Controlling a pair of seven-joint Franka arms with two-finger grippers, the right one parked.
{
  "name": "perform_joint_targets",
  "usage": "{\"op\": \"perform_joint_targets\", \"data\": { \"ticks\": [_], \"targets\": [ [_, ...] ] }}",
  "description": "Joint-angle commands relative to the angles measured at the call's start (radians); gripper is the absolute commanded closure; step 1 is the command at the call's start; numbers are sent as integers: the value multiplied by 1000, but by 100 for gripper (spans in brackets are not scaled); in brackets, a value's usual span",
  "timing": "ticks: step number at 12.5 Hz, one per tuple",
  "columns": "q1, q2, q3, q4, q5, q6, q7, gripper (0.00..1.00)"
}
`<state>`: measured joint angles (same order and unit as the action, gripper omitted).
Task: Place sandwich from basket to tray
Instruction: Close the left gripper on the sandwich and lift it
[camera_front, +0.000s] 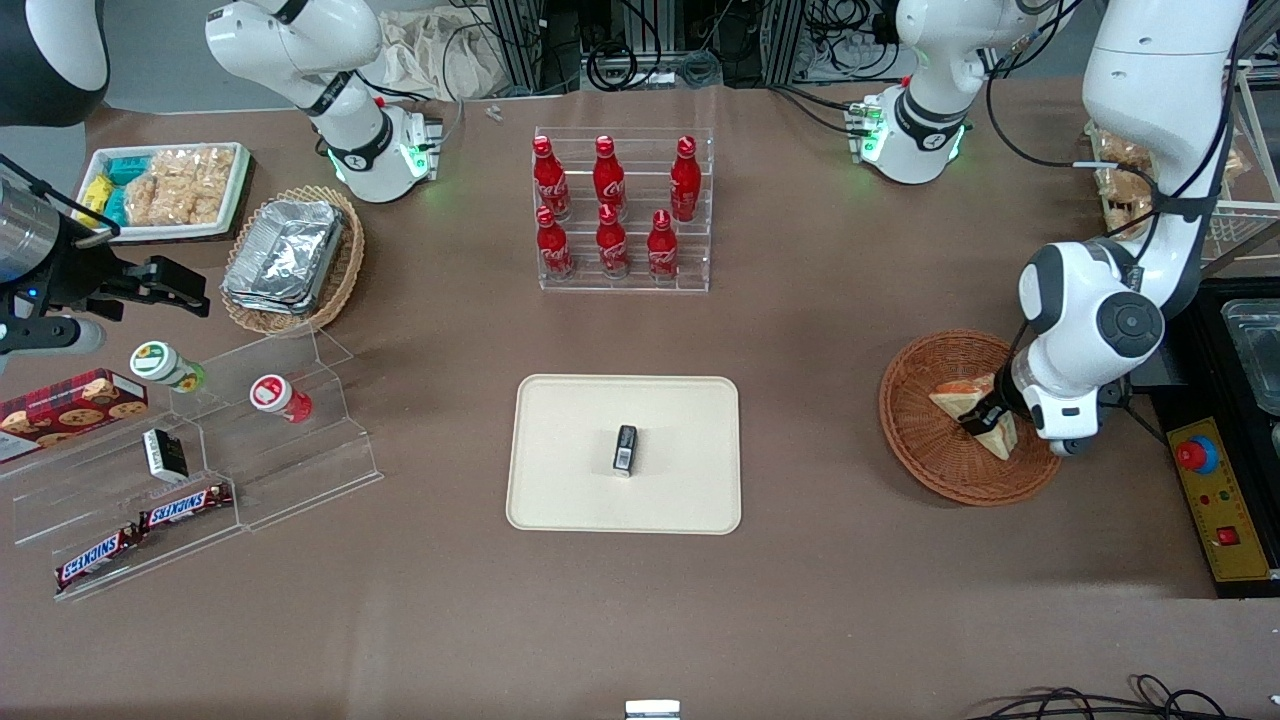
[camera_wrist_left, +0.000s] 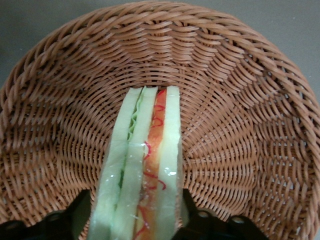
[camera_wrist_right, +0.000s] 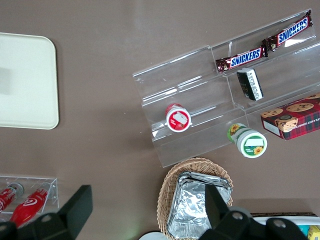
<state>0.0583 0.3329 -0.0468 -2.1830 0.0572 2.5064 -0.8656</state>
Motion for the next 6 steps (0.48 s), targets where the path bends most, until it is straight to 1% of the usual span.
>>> {"op": "perform_joint_targets", "data": {
  "ticks": [1,2,3,4,6],
  "targets": [
    [-11,-3,-1,25,19,12,-58,100],
    [-11,-21,-4,37,23,-16,-56,100],
    [-12,-46,-10,64,35,-94,-50,100],
    [-15,-63,-27,128,36,-212,-49,100],
    [-32,-69,-70,346,35,-512,-47,100]
  ]
}}
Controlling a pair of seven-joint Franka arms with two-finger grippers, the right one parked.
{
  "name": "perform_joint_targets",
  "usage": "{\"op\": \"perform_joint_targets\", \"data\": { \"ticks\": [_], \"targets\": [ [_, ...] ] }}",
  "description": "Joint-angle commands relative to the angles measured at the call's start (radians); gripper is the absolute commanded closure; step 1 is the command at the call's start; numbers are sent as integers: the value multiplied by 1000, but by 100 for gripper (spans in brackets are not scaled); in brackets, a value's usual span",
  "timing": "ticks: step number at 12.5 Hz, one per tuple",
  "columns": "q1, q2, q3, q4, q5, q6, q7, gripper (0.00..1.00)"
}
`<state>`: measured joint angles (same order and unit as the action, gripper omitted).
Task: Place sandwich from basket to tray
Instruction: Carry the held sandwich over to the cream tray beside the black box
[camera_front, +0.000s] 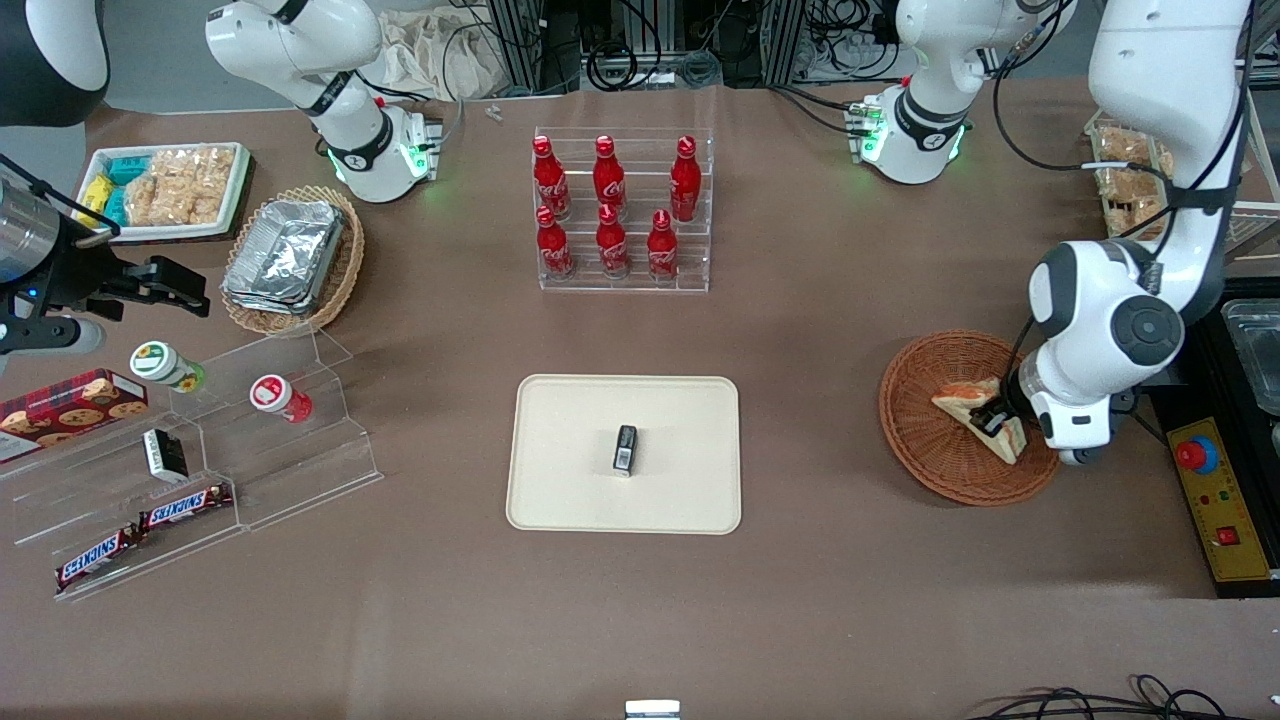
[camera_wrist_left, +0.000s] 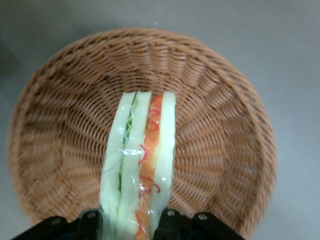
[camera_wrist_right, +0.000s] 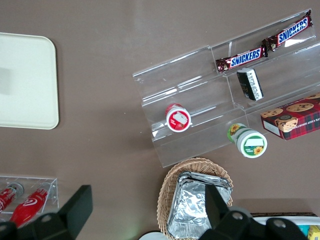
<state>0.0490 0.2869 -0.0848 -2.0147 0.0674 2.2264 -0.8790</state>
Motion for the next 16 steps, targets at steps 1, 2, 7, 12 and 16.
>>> {"op": "perform_joint_targets", "data": {
  "ticks": [1,2,7,12,16],
  "targets": [
    [-29,-9,-59,308,23,-381,-37,100],
    [-35,4,-85,430,16,-507,-35,100],
    [-89,118,-303,680,18,-616,-29,100],
    [-296,377,-325,780,100,-443,213,100],
    [-357,540,-322,774,156,-280,224,100]
  ]
}}
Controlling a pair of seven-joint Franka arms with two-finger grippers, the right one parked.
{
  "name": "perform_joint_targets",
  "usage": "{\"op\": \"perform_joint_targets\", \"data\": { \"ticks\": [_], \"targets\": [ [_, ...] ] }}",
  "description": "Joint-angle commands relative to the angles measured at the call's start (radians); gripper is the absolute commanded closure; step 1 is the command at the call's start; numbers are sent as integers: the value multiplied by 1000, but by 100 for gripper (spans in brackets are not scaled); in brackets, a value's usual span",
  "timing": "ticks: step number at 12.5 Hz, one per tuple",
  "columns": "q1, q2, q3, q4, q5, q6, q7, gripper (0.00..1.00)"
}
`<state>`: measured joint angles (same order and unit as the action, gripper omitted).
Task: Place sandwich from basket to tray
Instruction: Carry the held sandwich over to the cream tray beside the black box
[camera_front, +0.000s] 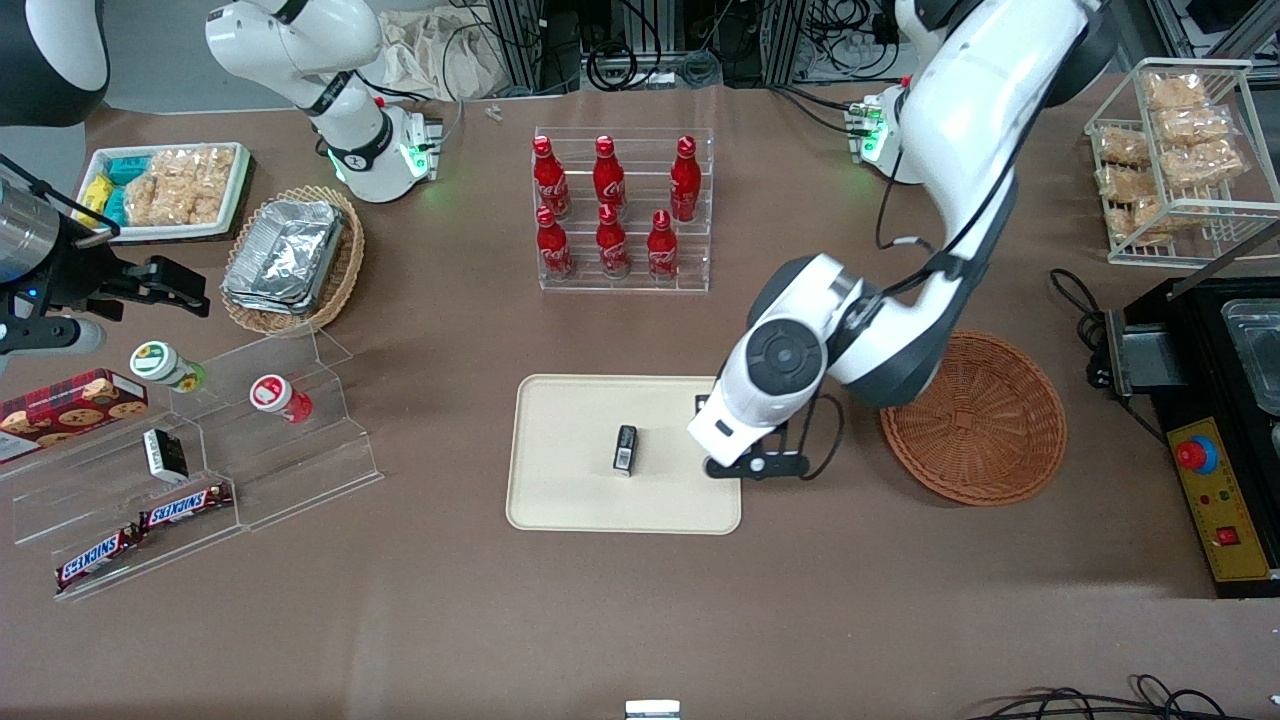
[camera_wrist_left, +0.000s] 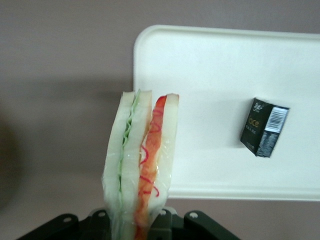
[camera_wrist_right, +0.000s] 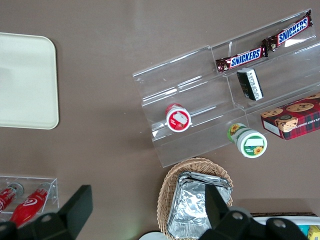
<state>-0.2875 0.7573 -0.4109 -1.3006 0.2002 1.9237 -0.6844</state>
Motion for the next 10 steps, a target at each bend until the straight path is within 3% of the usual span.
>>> {"op": "perform_joint_targets", "data": {
  "ticks": [1,4,5,6,7,10],
  "targets": [
    [-24,107,4,61,46,73,29,100],
    [-45,157,6,72,76,170,25,100],
    [-44,160,6,72,74,182,25,75],
    [-44,166,6,72,76,192,26,22],
    [-44,166,7,72,77,196,25,0],
    [-36,151,14,73,74,193,13,0]
  ]
}}
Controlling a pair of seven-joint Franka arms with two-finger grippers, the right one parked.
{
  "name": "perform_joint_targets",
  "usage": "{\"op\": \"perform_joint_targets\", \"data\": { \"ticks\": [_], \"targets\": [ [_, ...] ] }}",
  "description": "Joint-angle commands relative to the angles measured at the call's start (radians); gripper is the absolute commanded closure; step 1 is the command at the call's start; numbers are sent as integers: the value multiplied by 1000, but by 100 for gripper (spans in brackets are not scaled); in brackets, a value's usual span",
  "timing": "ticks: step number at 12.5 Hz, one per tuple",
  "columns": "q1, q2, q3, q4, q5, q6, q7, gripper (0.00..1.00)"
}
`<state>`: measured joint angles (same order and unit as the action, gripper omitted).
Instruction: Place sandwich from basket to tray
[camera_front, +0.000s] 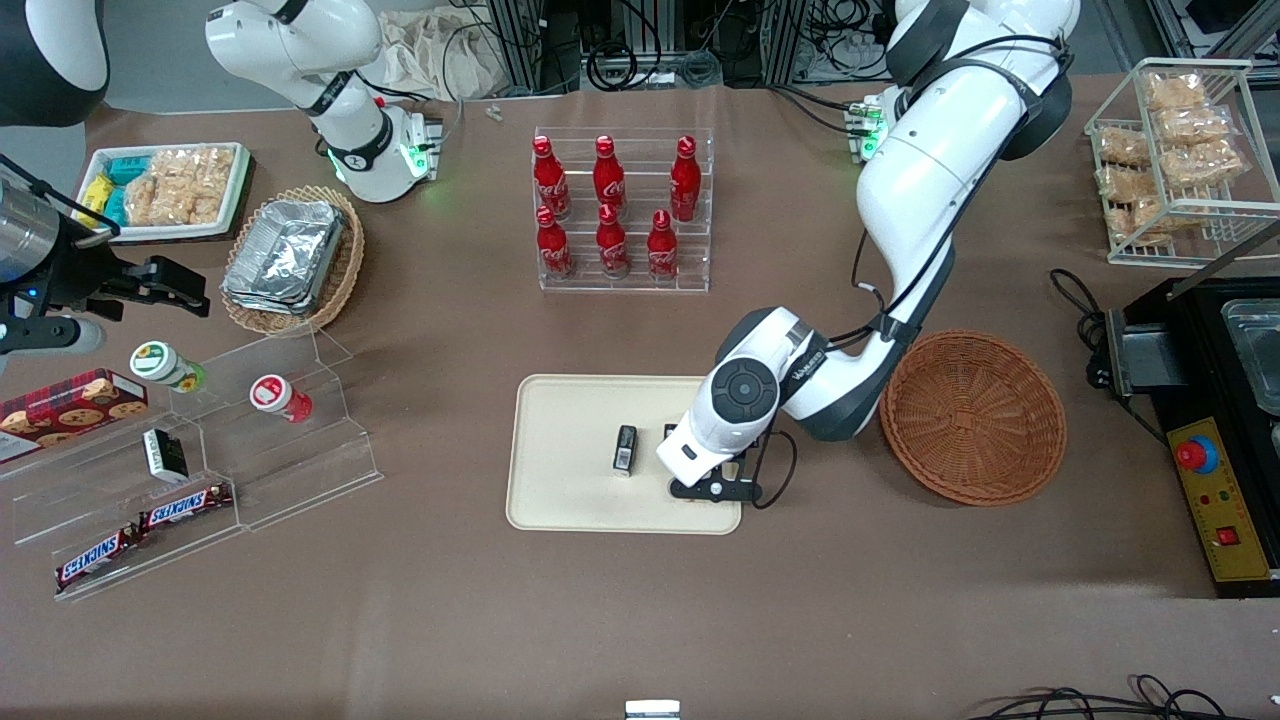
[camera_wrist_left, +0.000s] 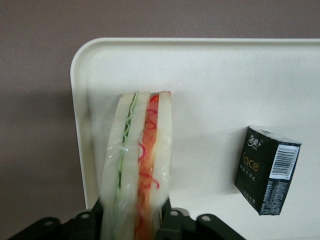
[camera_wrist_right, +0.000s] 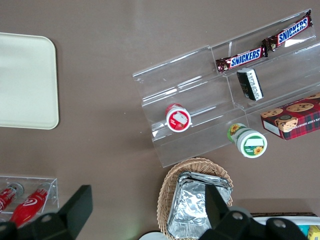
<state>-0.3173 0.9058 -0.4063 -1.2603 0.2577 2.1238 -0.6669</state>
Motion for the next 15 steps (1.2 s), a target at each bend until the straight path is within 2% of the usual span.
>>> {"op": "perform_joint_targets", "data": {
  "ticks": [1,3,5,6,7,8,9,11,12,13,15],
  "targets": [
    [-2,-11,9,36,14,-11,-10,0],
    [16,-54,9,50,5,-54,-33,0],
    [85,-138,4,52,-3,-151,-23,0],
    [124,-195,0,50,-26,-189,-17,0],
    [168,-255,1,42,-100,-235,-10,0],
    [223,-304,1,41,-183,-298,37,0],
    [281,-350,3,41,-233,-374,121,0],
    [392,-448,4,10,-230,-502,281,0],
    [421,-519,12,-42,-232,-510,346,0],
    [412,-572,71,-89,-224,-507,386,0],
    [296,-671,261,-192,-236,-475,485,1]
  ]
}}
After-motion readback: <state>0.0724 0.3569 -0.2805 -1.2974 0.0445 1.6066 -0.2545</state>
